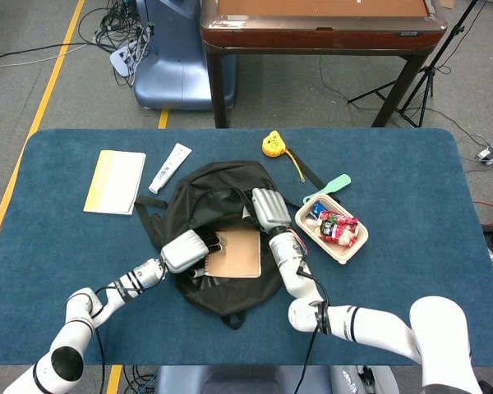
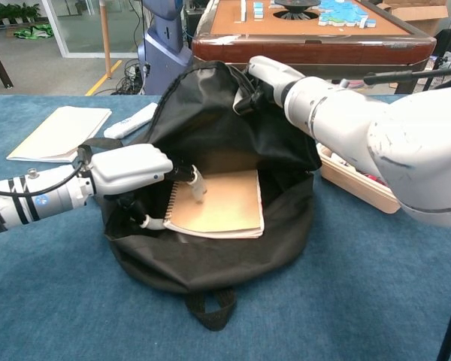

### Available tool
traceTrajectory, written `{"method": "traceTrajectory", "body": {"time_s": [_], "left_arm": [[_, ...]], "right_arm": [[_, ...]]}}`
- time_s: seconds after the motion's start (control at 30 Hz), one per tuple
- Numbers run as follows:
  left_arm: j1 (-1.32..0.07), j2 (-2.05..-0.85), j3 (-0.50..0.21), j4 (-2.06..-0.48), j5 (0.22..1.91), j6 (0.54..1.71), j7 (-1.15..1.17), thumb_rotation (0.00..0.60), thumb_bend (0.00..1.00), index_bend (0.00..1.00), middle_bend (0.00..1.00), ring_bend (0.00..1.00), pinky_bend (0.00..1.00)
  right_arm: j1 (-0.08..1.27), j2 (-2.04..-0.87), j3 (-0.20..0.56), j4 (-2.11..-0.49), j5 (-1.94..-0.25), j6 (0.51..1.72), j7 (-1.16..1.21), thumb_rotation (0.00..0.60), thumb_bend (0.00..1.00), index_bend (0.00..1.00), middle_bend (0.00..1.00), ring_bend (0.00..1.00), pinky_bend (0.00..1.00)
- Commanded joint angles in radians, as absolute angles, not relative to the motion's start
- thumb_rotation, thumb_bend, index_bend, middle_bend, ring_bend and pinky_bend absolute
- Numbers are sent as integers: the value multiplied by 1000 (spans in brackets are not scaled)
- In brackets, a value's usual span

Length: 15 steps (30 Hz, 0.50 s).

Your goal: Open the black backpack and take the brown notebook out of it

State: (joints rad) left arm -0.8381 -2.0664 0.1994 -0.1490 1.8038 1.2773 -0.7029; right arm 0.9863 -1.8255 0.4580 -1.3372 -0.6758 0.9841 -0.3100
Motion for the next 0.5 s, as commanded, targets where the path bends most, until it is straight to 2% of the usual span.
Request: {"method": "traceTrajectory", "body": {"time_s": [0.03,0.23,0.5], "left_arm": [[-836,-2074,186,-157,1787,1292,-729,600,267,440,406,323,216],[-828,-2084,163,-181,1763,1358,-798,600,289,588,583,417,216],[-816,-2075,141,-239,1743,1454,-870,600,290,650,667,488,235]], "right_arm": [[987,-1826,458,-1336,-673,983,-310,600,1000,649,499,289,75],[991,-1827,470,-1325,-658,985,-310,600,1000,649,498,289,75],[991,-1827,474,-1322,-646,987,-308,600,1000,649,498,289,75]]}}
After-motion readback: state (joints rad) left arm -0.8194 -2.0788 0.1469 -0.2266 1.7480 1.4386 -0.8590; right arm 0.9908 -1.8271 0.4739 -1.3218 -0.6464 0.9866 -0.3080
